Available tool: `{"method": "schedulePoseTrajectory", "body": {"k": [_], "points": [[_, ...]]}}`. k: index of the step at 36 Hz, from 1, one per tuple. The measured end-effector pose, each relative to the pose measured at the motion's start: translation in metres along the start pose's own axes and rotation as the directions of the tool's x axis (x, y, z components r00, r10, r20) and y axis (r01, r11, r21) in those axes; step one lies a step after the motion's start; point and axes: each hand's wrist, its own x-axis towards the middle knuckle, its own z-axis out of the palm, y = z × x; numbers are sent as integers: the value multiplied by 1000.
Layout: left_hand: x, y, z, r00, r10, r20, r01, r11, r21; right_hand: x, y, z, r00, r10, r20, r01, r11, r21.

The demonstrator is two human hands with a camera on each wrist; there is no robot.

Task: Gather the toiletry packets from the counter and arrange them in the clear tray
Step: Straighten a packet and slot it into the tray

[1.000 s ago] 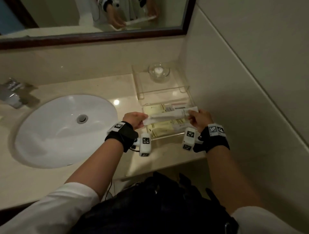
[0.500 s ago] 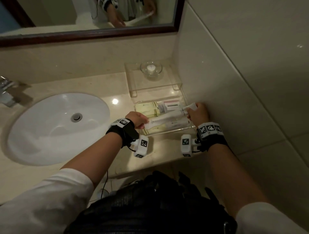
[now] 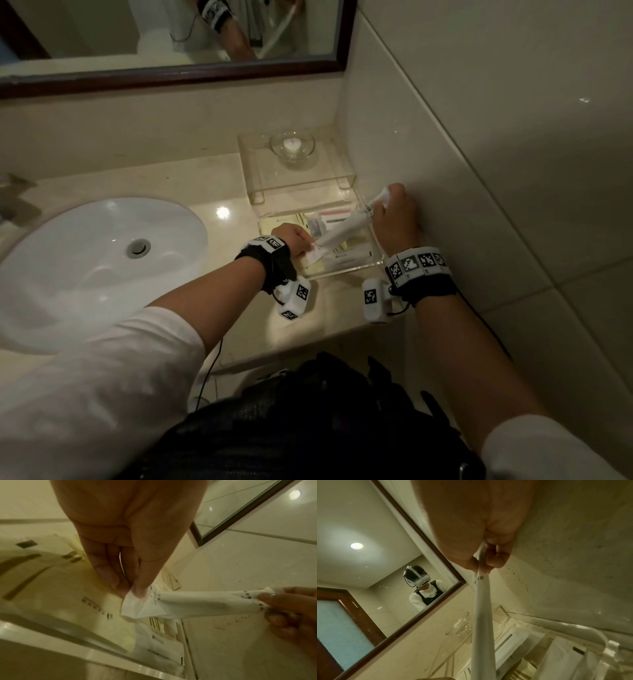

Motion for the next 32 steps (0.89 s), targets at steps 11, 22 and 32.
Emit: {"method": "schedulePoseTrajectory", "body": {"k": [11,22,32], "points": [[10,-1,5,998,64,-17,-64,998,3,-5,-1,-6,993,-109,-49,111,993,28],[10,2,16,992,124,27,-126,990,57,-10,-3,-12,975,-219,-40,217,975,-37],[11,-1,17,986,153,70,-160,981,107,-17,-6,-10,972,-233,-25,231,972,-43]]}}
